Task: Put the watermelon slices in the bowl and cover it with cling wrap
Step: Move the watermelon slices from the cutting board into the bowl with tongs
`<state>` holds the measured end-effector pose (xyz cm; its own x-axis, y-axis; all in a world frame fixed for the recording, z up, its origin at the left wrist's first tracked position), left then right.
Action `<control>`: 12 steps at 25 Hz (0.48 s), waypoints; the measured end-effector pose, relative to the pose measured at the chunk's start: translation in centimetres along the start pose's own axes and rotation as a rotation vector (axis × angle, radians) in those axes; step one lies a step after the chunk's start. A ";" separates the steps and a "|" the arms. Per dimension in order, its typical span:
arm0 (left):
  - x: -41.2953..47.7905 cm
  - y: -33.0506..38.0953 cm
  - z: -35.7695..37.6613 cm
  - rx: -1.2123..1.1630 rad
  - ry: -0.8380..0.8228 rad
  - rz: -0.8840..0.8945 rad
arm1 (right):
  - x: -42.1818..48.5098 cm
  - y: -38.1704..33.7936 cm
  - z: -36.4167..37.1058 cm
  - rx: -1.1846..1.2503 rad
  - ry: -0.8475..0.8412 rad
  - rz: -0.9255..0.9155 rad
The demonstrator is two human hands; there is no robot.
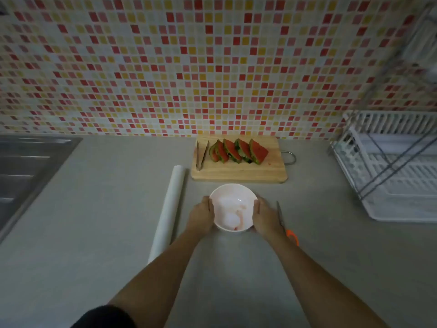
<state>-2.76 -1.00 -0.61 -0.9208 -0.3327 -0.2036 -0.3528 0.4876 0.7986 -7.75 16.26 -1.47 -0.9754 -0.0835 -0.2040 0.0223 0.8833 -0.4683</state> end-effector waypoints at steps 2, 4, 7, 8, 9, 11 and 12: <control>0.5 -0.5 0.0 -0.060 0.024 0.008 | 0.2 0.2 0.4 0.081 0.015 0.050; 0.4 -0.8 0.2 -0.075 0.012 0.013 | 0.1 0.2 0.7 0.086 0.019 0.056; 0.9 -1.2 0.4 -0.108 0.006 0.030 | 0.6 0.2 0.9 0.084 0.025 0.067; 0.9 -1.3 0.5 -0.116 0.006 0.030 | 0.6 0.3 1.0 0.074 0.029 0.067; 1.0 -1.6 0.6 -0.120 0.012 0.039 | 0.6 0.4 1.2 0.073 0.040 0.058; 1.2 -1.9 0.8 -0.113 0.024 0.055 | 0.8 0.6 1.5 0.082 0.050 0.056; 1.4 -2.0 0.8 -0.111 0.033 0.063 | 0.9 0.7 1.6 0.096 0.052 0.064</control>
<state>-3.47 -1.78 -3.01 -0.9339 -0.3314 -0.1338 -0.2721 0.4164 0.8675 -8.23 16.07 -3.39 -0.9812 -0.0022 -0.1929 0.1036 0.8376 -0.5363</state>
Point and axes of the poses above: each hand's wrist, its own x-axis towards the middle knuckle, its own z-axis out of the palm, y = z × x, the point moved 3 cm from there along x, towards the middle knuckle, and after that the axes turned 14 degrees about -x, right-handed, at the moved point
